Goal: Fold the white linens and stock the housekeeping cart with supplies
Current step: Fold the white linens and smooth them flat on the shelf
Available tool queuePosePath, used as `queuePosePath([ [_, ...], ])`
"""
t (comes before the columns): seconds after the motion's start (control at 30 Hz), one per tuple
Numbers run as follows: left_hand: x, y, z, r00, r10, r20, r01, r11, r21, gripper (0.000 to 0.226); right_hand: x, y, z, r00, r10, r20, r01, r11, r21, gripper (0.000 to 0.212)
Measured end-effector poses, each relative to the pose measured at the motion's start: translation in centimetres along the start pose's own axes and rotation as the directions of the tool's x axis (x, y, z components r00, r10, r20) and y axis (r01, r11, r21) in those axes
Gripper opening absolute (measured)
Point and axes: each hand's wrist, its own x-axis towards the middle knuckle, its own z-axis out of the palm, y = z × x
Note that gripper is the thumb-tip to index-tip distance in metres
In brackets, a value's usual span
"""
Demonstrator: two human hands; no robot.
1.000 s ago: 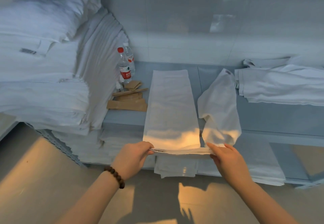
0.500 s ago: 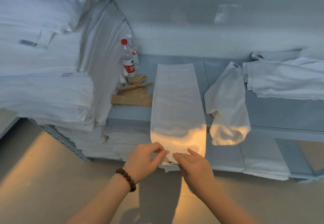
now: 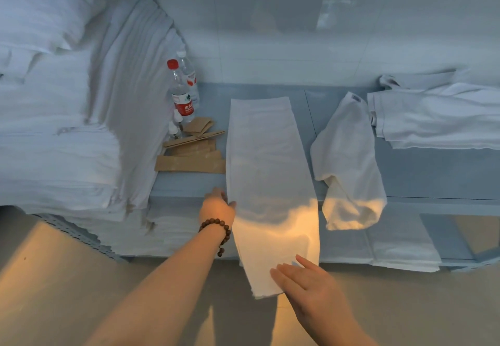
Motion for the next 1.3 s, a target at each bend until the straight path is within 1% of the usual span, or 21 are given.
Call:
queuePosePath([
  [0.03,0.0,0.1,0.2,0.999,0.026,-0.024,-0.026,1.0,-0.004,0.026,0.1,0.0,0.0,1.0,0.005,-0.008,-0.005,1.0,0.0,0.031],
  [0.1,-0.2,0.3,0.5,0.999,0.041,0.019,-0.042,0.999,0.023,0.027,0.2,-0.1,-0.1,1.0,0.026,-0.016,-0.026,1.0,0.003,0.036],
  [0.17,-0.2,0.3,0.7,0.998,-0.006,0.062,0.002,0.998,0.06,0.031,0.2,-0.2,-0.1,1.0,0.027,-0.014,-0.027,1.0,-0.01,0.034],
  [0.23,-0.1,0.2,0.7,0.997,-0.043,0.069,0.037,0.995,0.088,0.031,0.2,-0.3,0.0,1.0,0.022,-0.013,-0.023,0.999,-0.023,0.03],
  [0.37,0.4,0.3,0.4,0.981,-0.067,0.18,0.053,0.995,0.087,0.024,0.4,-0.5,-0.5,0.998,0.064,0.024,-0.063,0.998,-0.012,0.044],
  [0.43,0.4,0.5,0.2,0.976,-0.078,0.205,0.057,0.993,0.107,0.024,0.5,-0.6,-0.8,0.996,0.063,0.059,-0.063,0.998,-0.008,0.047],
  [0.5,0.4,0.5,0.1,0.98,-0.09,0.178,0.08,0.995,0.063,0.022,0.4,-0.6,-0.9,0.994,0.069,0.09,-0.069,0.998,-0.008,0.051],
  [0.57,0.2,0.6,-0.1,0.984,-0.111,0.143,0.118,0.992,-0.043,0.019,0.2,-0.6,-0.9,0.988,0.087,0.129,-0.086,0.996,-0.012,0.053],
  [0.73,0.0,1.5,-1.7,0.99,-0.102,0.093,0.121,0.967,-0.223,0.008,-0.8,-0.7,-0.8,0.969,0.132,0.208,-0.134,0.991,-0.003,0.063],
  [0.77,0.0,1.4,-2.0,0.988,-0.118,0.101,0.139,0.96,-0.243,0.007,-0.9,-0.7,-0.8,0.968,0.136,0.213,-0.139,0.99,-0.001,0.064],
  [0.87,-0.6,0.5,-2.1,0.962,-0.183,0.202,0.224,0.953,-0.202,0.01,-1.1,-0.8,-0.7,0.968,0.141,0.208,-0.146,0.989,0.009,0.063],
  [0.93,-0.9,-0.1,-1.7,0.955,-0.189,0.229,0.238,0.949,-0.209,0.008,-0.9,-0.8,-0.7,0.971,0.132,0.198,-0.133,0.991,-0.004,0.065],
  [0.97,-1.2,-0.1,-1.5,0.954,-0.185,0.238,0.236,0.949,-0.208,0.014,-0.7,-0.8,-0.7,0.975,0.126,0.184,-0.127,0.992,-0.005,0.063],
  [1.0,-1.4,-0.1,-1.4,0.955,-0.177,0.24,0.223,0.958,-0.18,0.026,-0.5,-0.9,-0.8,0.977,0.125,0.172,-0.126,0.992,-0.002,0.06],
  [1.07,-2.0,0.2,-1.4,0.974,-0.098,0.205,0.117,0.99,-0.084,0.042,-0.3,-1.0,-0.9,0.978,0.124,0.165,-0.124,0.992,-0.006,0.054],
  [1.1,-2.4,0.5,-1.5,0.984,-0.018,0.176,0.029,0.998,-0.064,0.044,-0.2,-1.1,-1.0,0.978,0.125,0.164,-0.126,0.992,-0.006,0.054],
  [1.17,-3.7,1.7,-2.2,0.971,0.185,0.154,-0.176,0.982,-0.069,0.034,0.4,-1.2,-1.4,0.975,0.146,0.17,-0.15,0.989,0.007,0.053],
  [1.2,-4.6,2.4,-2.9,0.939,0.291,0.182,-0.28,0.956,-0.083,0.024,0.8,-1.3,-1.6,0.968,0.174,0.183,-0.179,0.984,0.013,0.052],
  [1.23,-5.6,3.1,-3.6,0.891,0.384,0.242,-0.368,0.923,-0.109,0.017,1.3,-1.4,-1.8,0.958,0.203,0.202,-0.209,0.978,0.008,0.051],
  [1.27,-6.7,3.8,-4.4,0.828,0.457,0.326,-0.435,0.889,-0.141,0.017,1.9,-1.5,-2.2,0.945,0.24,0.223,-0.244,0.97,-0.01,0.048],
  [1.3,-7.8,4.5,-5.1,0.756,0.505,0.417,-0.479,0.86,-0.174,0.024,2.5,-1.5,-2.5,0.928,0.278,0.249,-0.278,0.96,-0.039,0.041],
])
